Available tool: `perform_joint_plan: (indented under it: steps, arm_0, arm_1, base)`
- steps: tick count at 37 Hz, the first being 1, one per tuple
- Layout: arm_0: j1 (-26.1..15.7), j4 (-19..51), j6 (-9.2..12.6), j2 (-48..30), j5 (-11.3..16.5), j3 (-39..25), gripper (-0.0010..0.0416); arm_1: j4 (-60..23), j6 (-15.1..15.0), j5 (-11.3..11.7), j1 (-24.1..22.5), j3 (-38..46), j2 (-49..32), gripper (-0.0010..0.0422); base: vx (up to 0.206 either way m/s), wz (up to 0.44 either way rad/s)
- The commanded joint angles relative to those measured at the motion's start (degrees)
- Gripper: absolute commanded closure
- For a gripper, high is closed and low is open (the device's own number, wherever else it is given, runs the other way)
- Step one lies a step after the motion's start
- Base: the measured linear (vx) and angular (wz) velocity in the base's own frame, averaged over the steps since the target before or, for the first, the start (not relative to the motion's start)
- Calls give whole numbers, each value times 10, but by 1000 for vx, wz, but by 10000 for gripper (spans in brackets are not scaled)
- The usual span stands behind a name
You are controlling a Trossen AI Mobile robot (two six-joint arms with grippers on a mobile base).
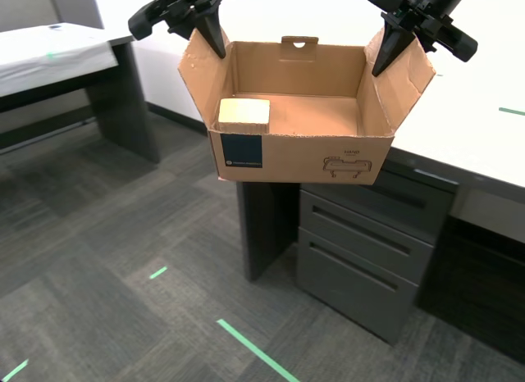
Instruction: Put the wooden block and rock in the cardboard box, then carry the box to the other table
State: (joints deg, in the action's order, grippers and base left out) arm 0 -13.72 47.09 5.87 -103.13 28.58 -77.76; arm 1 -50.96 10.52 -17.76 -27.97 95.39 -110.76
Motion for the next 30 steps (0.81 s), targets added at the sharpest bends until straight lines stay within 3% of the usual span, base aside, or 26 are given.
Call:
perform_joint_plan:
  steps: [1, 6, 12, 22, 30]
  arm_0:
    - [-2, -4, 11, 0, 15, -1, 407]
    - [-2, -4, 25, 0, 15, -1, 407]
    - [-3, -4, 46, 0, 15, -1, 407]
    - [-3, -5, 46, 0, 14, -1, 407]
    - [-2, -21, 42, 0, 14, -1, 406]
  arm_1:
    - [3, -15, -21, -2, 1, 1, 413]
    - [19, -37, -20, -2, 1, 1, 413]
    - [44, -41, -20, -2, 1, 1, 413]
    - [41, -49, -20, -3, 1, 1, 413]
    - [35, -35, -20, -3, 1, 1, 413]
  base:
    - [8, 254]
    - [7, 250]
    - [7, 193]
    - [8, 99]
    - [1, 5]
